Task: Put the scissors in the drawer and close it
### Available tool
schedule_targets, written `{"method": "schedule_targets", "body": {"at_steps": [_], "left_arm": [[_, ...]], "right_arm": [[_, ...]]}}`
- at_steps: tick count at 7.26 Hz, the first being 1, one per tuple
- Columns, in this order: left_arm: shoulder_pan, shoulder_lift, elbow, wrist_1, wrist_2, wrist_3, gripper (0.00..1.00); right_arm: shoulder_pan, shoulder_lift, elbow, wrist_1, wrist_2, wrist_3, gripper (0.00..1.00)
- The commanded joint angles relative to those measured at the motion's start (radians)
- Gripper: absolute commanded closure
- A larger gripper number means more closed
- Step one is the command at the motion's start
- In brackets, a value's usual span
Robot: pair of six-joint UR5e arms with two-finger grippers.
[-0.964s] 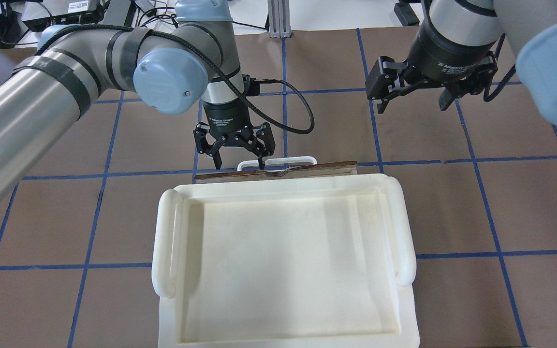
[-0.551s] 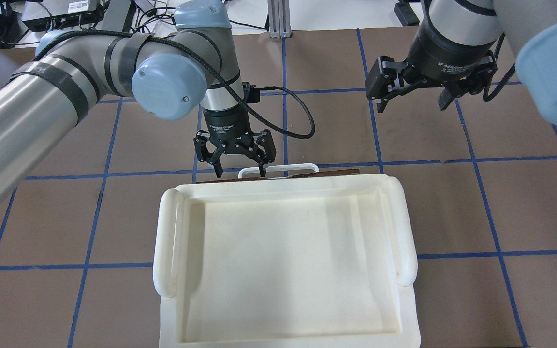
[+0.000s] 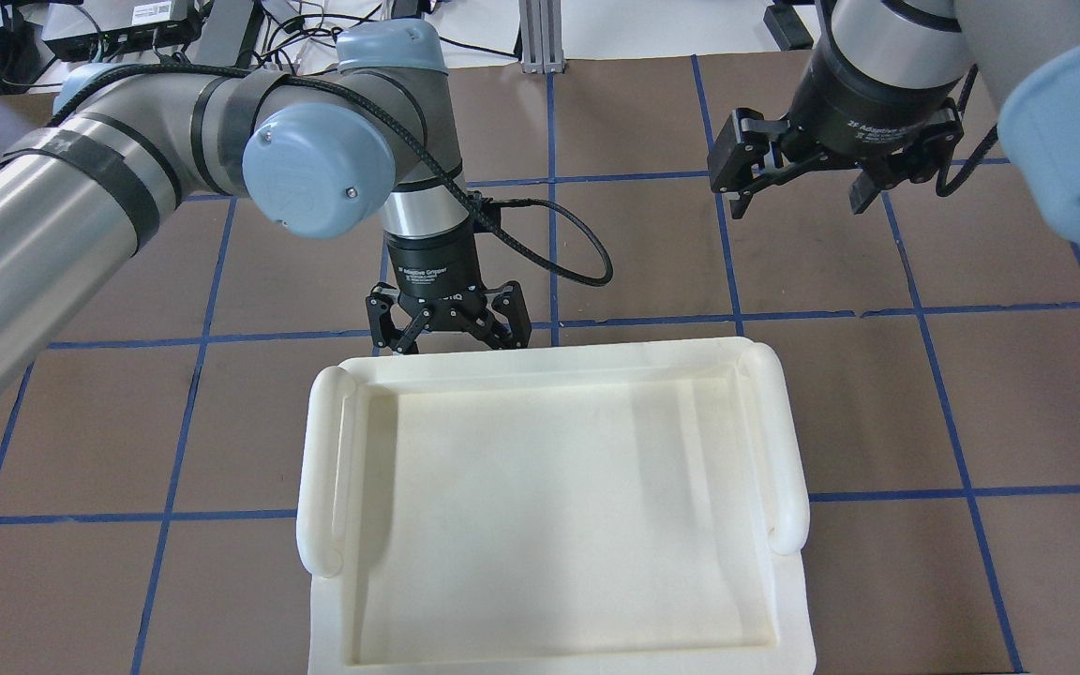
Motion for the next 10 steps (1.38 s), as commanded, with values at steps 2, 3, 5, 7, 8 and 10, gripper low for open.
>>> {"method": "schedule_targets", "body": {"at_steps": [2, 3, 5, 7, 8, 10], "left_arm": [[-0.004, -0.001, -0.017, -0.012, 0.001, 0.0, 0.0], [-0.004, -0.006, -0.018, -0.012, 0.0, 0.002, 0.0], [-0.001, -0.003, -0.005, -0.009, 0.001, 0.0, 0.0], [0.016, 0.026, 0.065, -0.007, 0.017, 0.0, 0.0], [0.029, 0.031, 0.131, 0.002, 0.082, 0.014, 0.0], [0.095, 0.066, 0.185, 0.076, 0.141, 0.016, 0.0]], "right_arm": [[0.0, 0.0, 0.0, 0.0, 0.002, 0.001, 0.0], [0.0, 0.0, 0.0, 0.0, 0.002, 0.001, 0.0], [0.0, 0.0, 0.0, 0.0, 0.002, 0.001, 0.0], [0.0, 0.0, 0.0, 0.0, 0.002, 0.001, 0.0], [0.0, 0.0, 0.0, 0.0, 0.002, 0.001, 0.0], [0.0, 0.0, 0.001, 0.0, 0.002, 0.002, 0.0]]}}
